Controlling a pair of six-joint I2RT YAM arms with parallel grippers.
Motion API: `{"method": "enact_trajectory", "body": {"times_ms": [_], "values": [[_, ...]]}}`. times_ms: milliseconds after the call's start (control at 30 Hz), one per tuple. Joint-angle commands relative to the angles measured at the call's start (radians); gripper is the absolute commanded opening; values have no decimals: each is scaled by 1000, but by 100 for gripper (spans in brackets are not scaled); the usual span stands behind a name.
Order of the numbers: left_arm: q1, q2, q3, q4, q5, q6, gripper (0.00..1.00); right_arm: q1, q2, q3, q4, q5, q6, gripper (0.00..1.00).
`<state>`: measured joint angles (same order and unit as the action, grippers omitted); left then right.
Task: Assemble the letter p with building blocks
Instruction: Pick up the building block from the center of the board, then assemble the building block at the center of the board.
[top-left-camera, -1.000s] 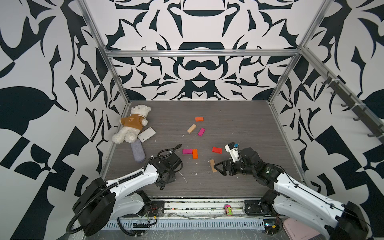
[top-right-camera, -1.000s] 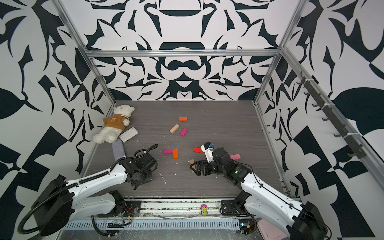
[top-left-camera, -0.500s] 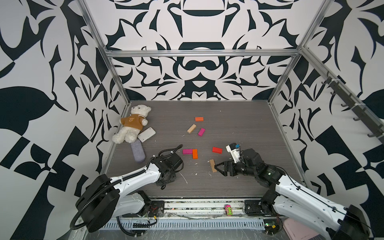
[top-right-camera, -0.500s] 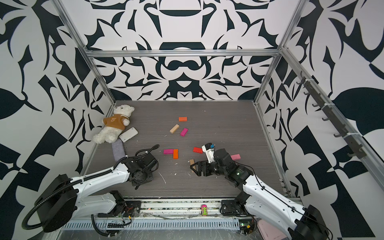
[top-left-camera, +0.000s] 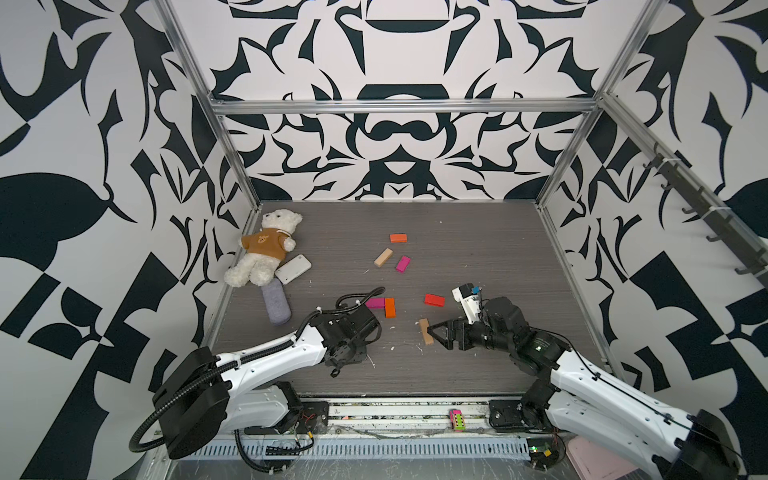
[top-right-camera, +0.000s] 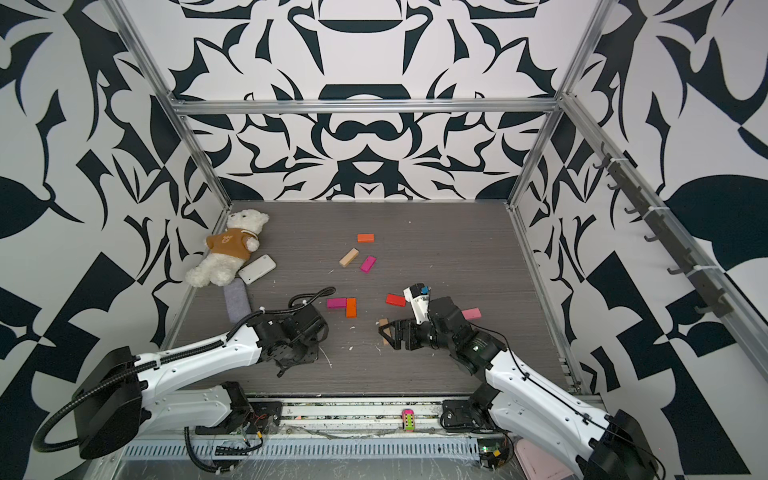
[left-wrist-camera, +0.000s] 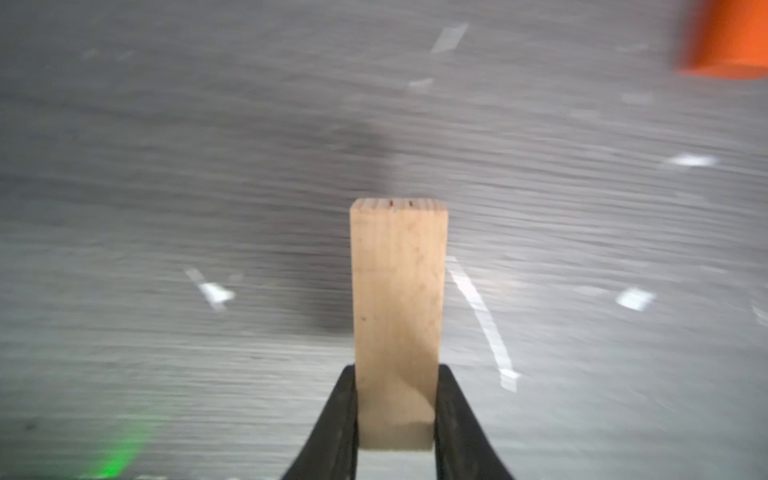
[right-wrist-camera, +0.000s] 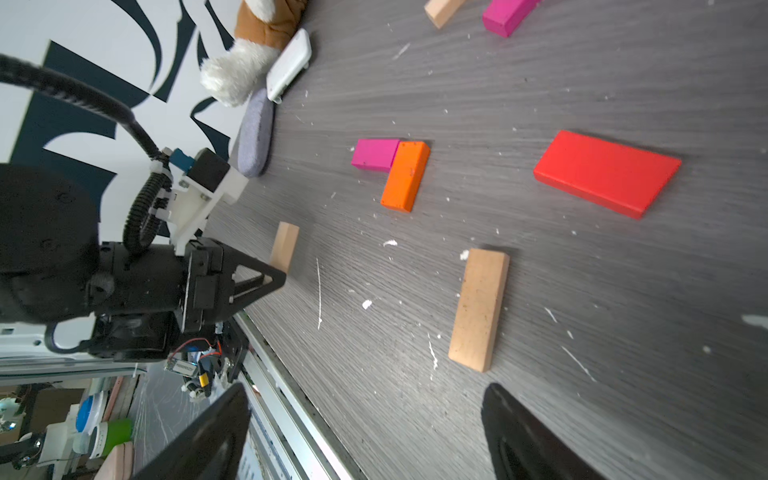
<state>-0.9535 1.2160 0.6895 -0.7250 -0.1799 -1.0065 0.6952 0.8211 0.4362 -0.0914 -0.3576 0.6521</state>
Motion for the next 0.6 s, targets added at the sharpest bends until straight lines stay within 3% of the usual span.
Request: {"method": "enact_trajectory", "body": {"times_ms": [0, 267, 400, 567], "values": [[-18, 50, 80, -37, 82, 76, 27, -1, 66, 39, 103, 19, -18, 93], [12, 226, 230, -143, 105, 171, 27, -2, 290, 98, 170, -36, -67, 94], [64, 275, 248, -122, 148, 219, 27, -2, 328, 57, 227, -47, -81, 98], [88, 368, 295, -128, 123, 245, 27, -2, 316, 47, 210, -26, -95, 99]]}}
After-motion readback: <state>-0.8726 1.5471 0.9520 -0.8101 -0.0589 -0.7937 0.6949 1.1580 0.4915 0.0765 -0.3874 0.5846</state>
